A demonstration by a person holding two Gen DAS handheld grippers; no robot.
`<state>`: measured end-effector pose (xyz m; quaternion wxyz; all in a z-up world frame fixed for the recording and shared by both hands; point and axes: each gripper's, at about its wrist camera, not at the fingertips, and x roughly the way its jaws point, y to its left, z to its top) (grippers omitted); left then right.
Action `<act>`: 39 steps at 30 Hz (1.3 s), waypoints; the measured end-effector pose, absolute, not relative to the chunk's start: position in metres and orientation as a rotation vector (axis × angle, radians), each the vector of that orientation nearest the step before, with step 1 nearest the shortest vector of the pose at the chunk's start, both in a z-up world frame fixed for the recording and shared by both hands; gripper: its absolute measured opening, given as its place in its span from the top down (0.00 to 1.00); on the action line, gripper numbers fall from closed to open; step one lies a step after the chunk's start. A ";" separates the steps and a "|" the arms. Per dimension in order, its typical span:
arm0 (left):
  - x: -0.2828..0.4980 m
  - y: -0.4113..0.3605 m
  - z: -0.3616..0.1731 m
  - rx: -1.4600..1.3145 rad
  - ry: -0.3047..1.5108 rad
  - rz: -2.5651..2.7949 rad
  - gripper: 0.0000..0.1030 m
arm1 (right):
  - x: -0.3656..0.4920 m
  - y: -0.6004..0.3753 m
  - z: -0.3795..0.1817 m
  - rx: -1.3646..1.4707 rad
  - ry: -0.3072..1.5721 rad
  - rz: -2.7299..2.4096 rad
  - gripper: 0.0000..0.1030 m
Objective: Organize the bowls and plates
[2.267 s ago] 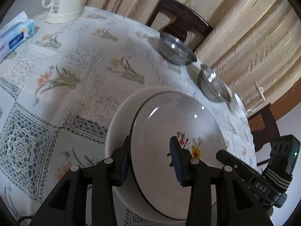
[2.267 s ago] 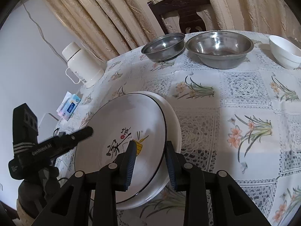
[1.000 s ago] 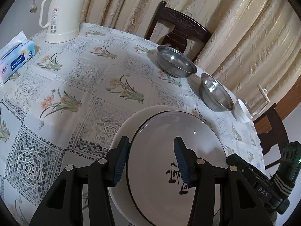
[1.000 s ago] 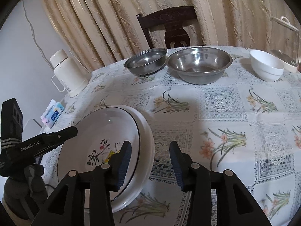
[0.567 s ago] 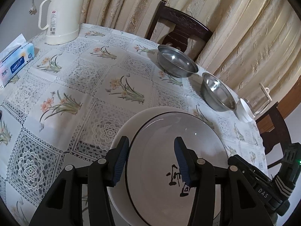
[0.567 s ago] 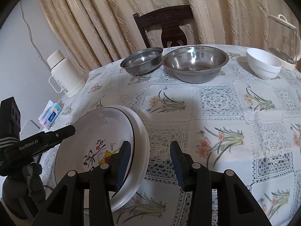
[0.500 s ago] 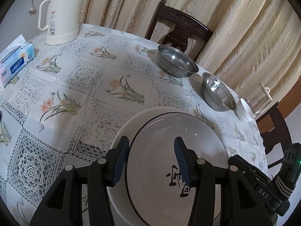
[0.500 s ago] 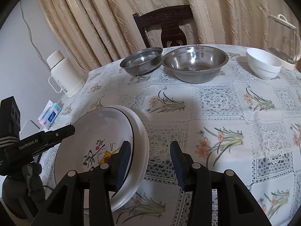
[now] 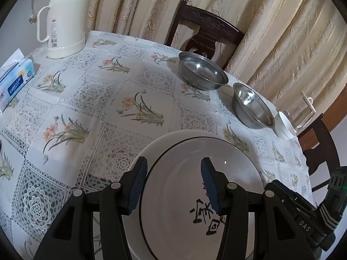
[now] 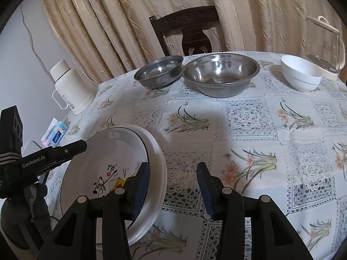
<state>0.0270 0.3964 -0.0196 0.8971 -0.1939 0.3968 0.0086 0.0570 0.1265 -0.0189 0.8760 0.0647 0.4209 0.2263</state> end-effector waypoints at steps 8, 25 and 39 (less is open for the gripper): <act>0.035 0.395 -0.017 -0.393 0.827 0.010 0.49 | 0.059 0.127 -0.018 0.134 0.879 0.469 0.54; 0.071 0.383 -0.006 -0.363 0.849 -0.064 0.49 | 0.091 0.122 -0.013 0.161 0.901 0.449 0.54; 0.145 0.404 0.010 -0.384 0.894 -0.125 0.49 | 0.152 0.141 0.002 0.265 0.951 0.555 0.53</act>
